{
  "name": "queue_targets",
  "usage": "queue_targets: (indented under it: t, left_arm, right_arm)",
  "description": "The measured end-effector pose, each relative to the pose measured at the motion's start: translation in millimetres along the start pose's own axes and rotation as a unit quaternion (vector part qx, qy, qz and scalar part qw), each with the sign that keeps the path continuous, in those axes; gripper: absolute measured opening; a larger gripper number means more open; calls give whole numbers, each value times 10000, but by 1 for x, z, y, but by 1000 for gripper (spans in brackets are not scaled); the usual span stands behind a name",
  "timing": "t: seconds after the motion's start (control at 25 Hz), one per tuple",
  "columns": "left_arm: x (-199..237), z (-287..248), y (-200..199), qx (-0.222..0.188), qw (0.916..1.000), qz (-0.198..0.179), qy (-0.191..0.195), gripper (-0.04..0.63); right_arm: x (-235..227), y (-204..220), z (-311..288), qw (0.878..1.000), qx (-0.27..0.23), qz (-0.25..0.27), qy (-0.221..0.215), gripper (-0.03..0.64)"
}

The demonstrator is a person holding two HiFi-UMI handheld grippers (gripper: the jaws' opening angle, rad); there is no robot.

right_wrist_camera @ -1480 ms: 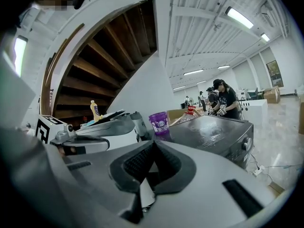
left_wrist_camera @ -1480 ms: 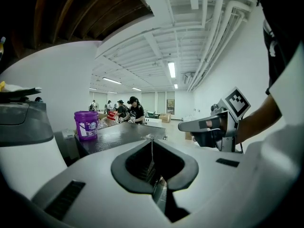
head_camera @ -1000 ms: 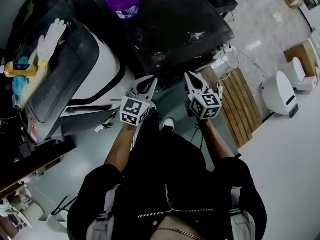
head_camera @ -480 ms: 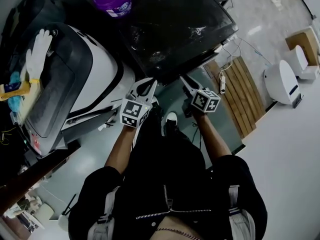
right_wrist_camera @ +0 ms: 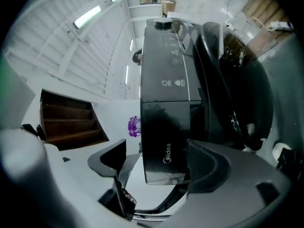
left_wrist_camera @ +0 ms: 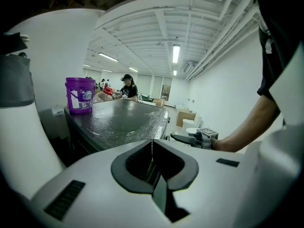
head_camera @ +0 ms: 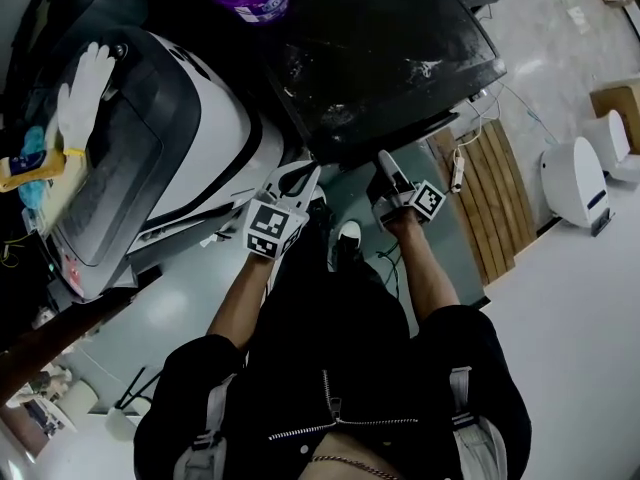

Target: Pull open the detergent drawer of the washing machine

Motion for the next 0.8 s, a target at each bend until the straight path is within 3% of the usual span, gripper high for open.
queue_targets:
  t: [0.28, 0.44, 0.64, 0.8]
  left_arm:
    - [13, 4, 5, 84, 9998, 126, -144, 21]
    - [18, 6, 6, 150, 9996, 194, -146, 21]
    - [23, 4, 7, 157, 9995, 225, -148, 21]
    - [25, 7, 8, 194, 9994, 240, -152, 21]
  right_arm:
    - [-28, -1, -19, 9988, -260, -375, -196, 479]
    - [-39, -2, -22, 9940, -409, -718, -714, 462]
    - [-44, -7, -37, 9907, -675, -797, -868, 436]
    - [-51, -8, -39, 9840, -929, -1002, -1144, 452]
Point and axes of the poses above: the fingertips, and each gripper's own axes: z backward along the fingers, x to its left, y out of its underside, the point moved 9 cm from there along z, backward along the fingers, and after that the axes turned 10 degrees about z, right-handed, at the moved point
